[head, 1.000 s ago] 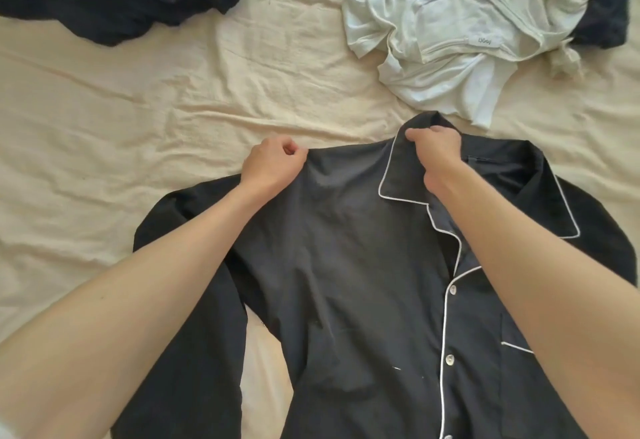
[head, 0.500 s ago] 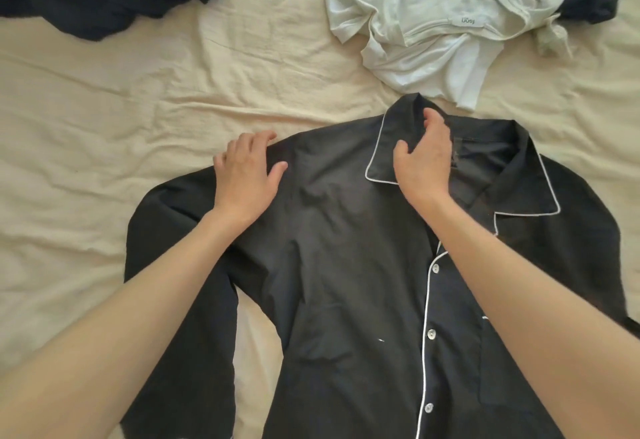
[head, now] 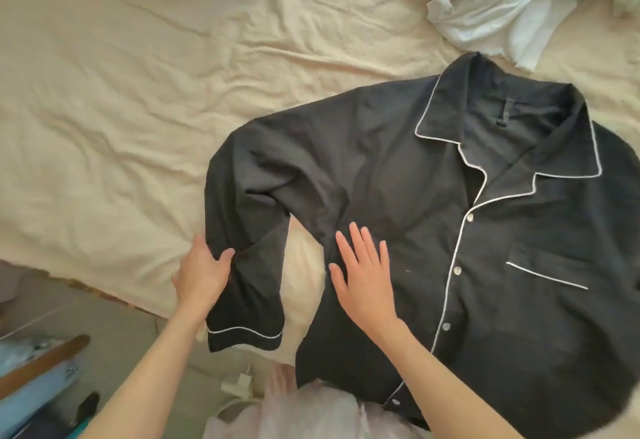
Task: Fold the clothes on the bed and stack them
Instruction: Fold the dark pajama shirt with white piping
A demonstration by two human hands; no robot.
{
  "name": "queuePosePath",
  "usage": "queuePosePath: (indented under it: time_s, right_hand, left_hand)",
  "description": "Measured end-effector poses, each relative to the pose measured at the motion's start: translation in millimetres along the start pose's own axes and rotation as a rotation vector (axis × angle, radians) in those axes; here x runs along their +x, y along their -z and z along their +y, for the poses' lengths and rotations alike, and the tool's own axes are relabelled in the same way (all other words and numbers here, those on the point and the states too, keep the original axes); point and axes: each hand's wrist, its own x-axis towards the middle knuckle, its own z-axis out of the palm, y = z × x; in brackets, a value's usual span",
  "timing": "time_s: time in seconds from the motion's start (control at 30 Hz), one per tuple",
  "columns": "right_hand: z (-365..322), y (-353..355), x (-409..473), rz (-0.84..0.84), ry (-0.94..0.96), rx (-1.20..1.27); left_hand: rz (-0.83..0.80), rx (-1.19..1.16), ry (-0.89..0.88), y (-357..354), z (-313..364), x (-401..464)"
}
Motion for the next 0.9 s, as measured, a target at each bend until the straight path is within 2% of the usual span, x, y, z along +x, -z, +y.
queuePosePath:
  time_s: [0.1,0.27,0.37,0.47,0.53,0.6,0.63,0.73,0.77,0.83,0.9]
  right_hand:
    - [-6,4,6,0.003,-0.062,0.058]
    - [-5,22,12,-0.102,-0.135,0.156]
    - [-13,31,15,-0.143,-0.195,0.193]
    - [-28,35,16,-0.125,-0.242,0.165]
    - [-35,33,13,-0.057,-0.229,0.088]
    - [-45,29,10,0.032,-0.162,0.006]
    - [-50,27,8,0.071,-0.108,-0.039]
    - [-60,19,9,0.124,0.063,-0.194]
    - [-62,15,11,0.132,0.095,-0.243]
    - [-65,16,18,0.147,0.110,-0.301]
    - [-67,22,28,0.187,0.105,-0.346]
  left_hand:
    - [0.013,-0.050,-0.078,37,-1,16]
    - [0.405,-0.071,-0.175,103,6,34]
    - [0.602,-0.072,-0.170,127,14,39]
    - [0.679,-0.034,-0.178,138,15,48]
    - [0.668,-0.025,-0.228,131,13,48]
    - [0.547,-0.106,-0.258,107,9,43]
    - [0.419,-0.218,-0.213,90,7,40]
    - [-0.192,-0.850,0.178,44,7,23]
    - [-0.338,-1.005,0.269,33,6,22]
    - [-0.405,-1.205,0.334,27,6,30]
    - [-0.356,-1.459,0.391,38,11,48]
